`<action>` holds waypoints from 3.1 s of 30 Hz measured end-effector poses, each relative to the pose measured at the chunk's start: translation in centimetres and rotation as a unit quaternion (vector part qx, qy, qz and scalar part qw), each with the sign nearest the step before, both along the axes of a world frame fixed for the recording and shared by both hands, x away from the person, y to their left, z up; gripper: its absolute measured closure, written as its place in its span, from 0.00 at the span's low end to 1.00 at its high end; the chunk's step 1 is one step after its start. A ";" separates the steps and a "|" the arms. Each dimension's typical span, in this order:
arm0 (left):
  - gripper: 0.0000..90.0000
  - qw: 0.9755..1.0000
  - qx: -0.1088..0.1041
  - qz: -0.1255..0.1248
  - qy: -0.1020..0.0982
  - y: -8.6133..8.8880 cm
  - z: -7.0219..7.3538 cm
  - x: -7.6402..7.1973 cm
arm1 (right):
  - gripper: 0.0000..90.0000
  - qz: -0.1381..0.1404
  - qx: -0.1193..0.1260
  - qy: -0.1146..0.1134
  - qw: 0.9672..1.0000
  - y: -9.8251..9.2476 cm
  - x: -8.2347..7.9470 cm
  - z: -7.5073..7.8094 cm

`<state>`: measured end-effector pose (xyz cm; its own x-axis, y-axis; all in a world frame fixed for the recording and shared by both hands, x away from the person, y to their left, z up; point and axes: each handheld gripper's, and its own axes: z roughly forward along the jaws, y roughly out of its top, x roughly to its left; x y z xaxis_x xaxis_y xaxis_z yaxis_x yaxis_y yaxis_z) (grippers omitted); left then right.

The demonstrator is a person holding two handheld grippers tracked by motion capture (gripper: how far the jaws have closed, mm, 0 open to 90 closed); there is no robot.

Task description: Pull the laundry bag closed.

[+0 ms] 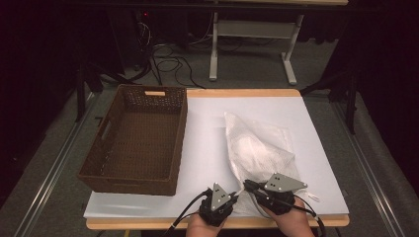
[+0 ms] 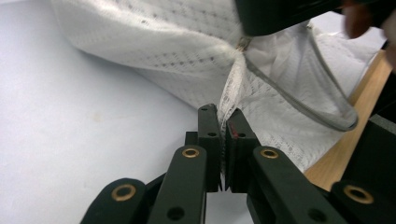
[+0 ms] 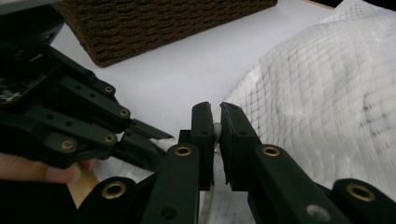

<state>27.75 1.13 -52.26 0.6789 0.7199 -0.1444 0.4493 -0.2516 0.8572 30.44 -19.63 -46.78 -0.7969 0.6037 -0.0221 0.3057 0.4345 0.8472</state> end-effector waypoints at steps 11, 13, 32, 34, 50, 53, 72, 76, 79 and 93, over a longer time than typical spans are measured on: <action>0.94 1.000 -0.002 0.004 0.003 0.3 0.2 -0.1 | 0.95 -0.007 0.004 0.045 0.999 -1.1 -0.8 -1.5; 0.94 1.000 0.000 0.001 0.002 0.1 0.2 -0.2 | 0.95 -0.005 0.007 0.056 0.998 -1.4 -1.1 -1.8; 0.67 0.999 -0.024 -0.027 -0.010 -0.2 2.5 -1.0 | 0.98 -0.016 0.000 0.038 0.999 -1.6 -1.3 -1.4; 0.67 0.999 -0.023 -0.017 -0.018 -0.2 2.7 -0.8 | 0.98 -0.015 0.004 0.040 0.999 -1.6 -1.3 -1.4; 0.98 0.999 -0.040 -0.018 0.009 0.1 1.5 0.5 | 0.96 -0.004 0.025 0.044 0.999 -0.9 -1.5 -1.6; 0.98 0.999 -0.050 -0.017 0.011 0.3 1.6 0.5 | 0.96 -0.005 0.024 0.045 0.999 -0.7 -1.5 -1.7; 0.98 0.998 -0.055 -0.011 -0.001 0.6 1.9 0.3 | 0.97 -0.006 0.032 0.042 0.999 -0.8 -1.4 -1.7; 0.98 0.998 -0.056 -0.011 -0.002 0.7 1.9 0.4 | 0.98 -0.005 0.025 0.032 0.999 -0.7 -1.5 -1.5; 0.98 0.998 -0.061 -0.008 0.002 0.8 2.0 0.4 | 0.98 -0.003 0.015 0.023 1.000 -0.7 -1.6 -1.3; 0.98 0.998 -0.065 0.009 -0.004 2.0 2.4 0.5 | 0.98 -0.009 0.017 0.021 1.000 -1.5 -1.7 -0.9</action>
